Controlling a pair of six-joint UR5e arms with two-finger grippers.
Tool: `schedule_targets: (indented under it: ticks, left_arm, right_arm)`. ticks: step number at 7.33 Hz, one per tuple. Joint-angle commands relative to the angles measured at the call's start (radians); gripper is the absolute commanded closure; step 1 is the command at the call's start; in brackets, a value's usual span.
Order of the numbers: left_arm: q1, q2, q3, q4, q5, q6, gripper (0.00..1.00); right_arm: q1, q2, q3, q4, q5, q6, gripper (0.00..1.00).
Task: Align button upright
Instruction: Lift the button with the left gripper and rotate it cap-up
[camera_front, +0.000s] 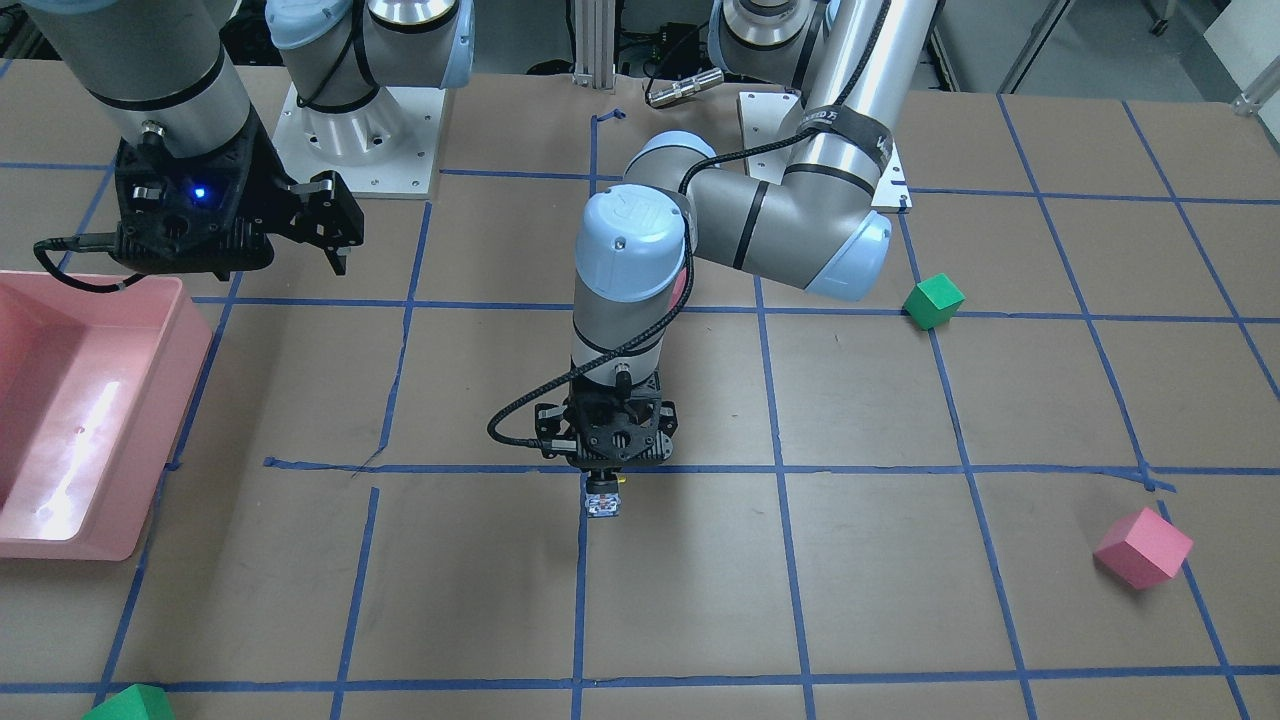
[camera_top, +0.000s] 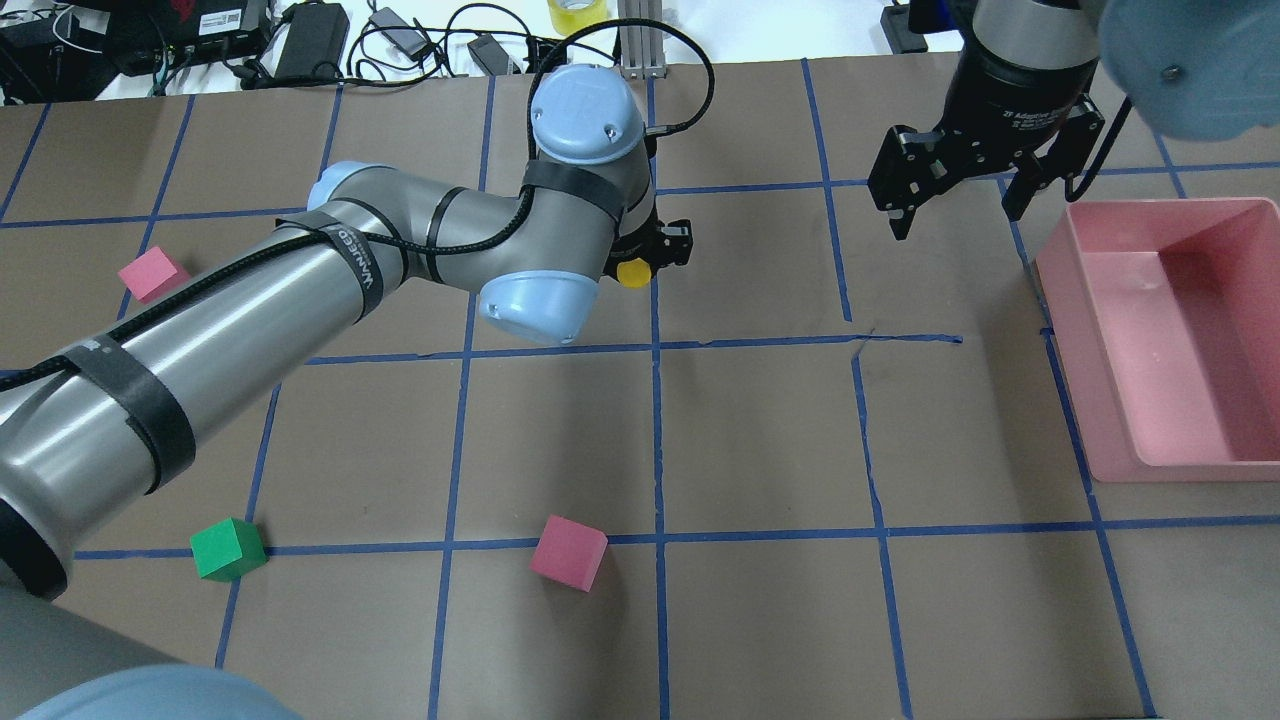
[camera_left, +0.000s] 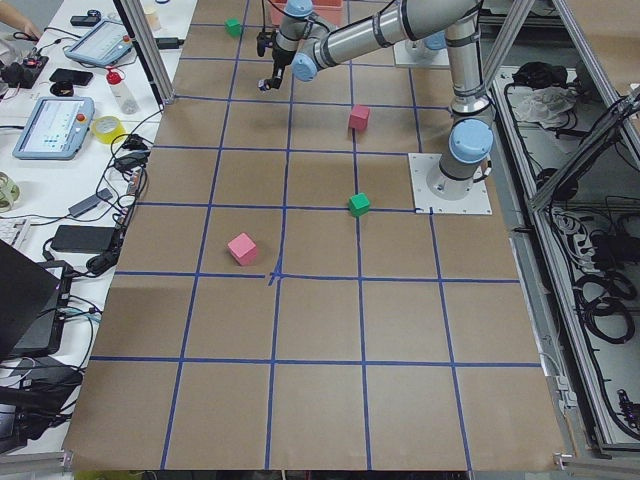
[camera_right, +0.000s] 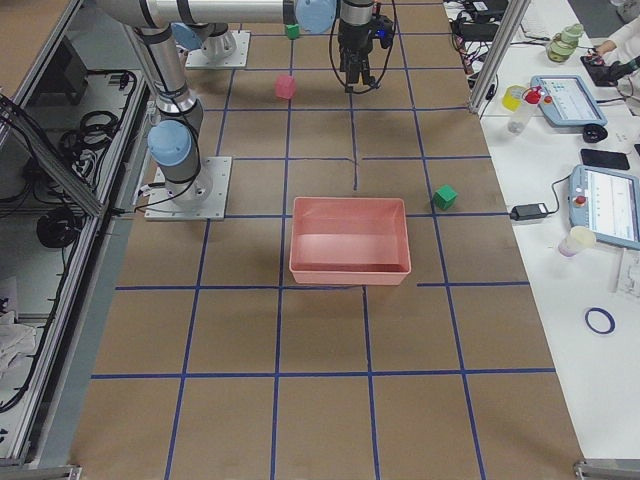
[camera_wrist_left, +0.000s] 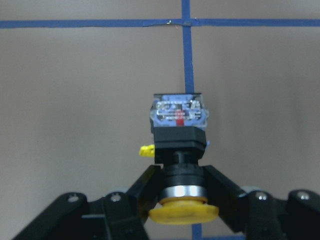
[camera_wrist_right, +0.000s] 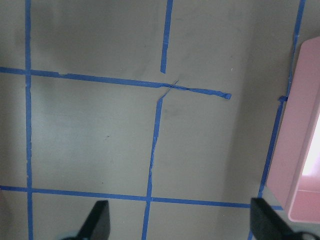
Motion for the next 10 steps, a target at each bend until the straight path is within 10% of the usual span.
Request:
schedule_targets:
  ticks: [1,5,9,10]
  left_arm:
    - [0.068,-0.005,0.025,-0.160,-0.213,-0.073,1.00]
    - [0.128,-0.061,0.066,-0.319,-0.422,-0.179,1.00]
    - [0.130,-0.089,0.045,-0.319,-0.430,-0.215,1.00]
    - [0.130,-0.089,0.034,-0.319,-0.430,-0.213,0.64]
  right_arm:
    - [0.000,0.000,0.000,0.000,0.000,0.000,0.00]
    - [0.000,0.000,0.000,0.000,-0.002,-0.003,0.00]
    - [0.000,0.000,0.000,0.000,-0.002,-0.003,0.00]
    - [0.000,0.000,0.000,0.000,-0.002,-0.005,0.00]
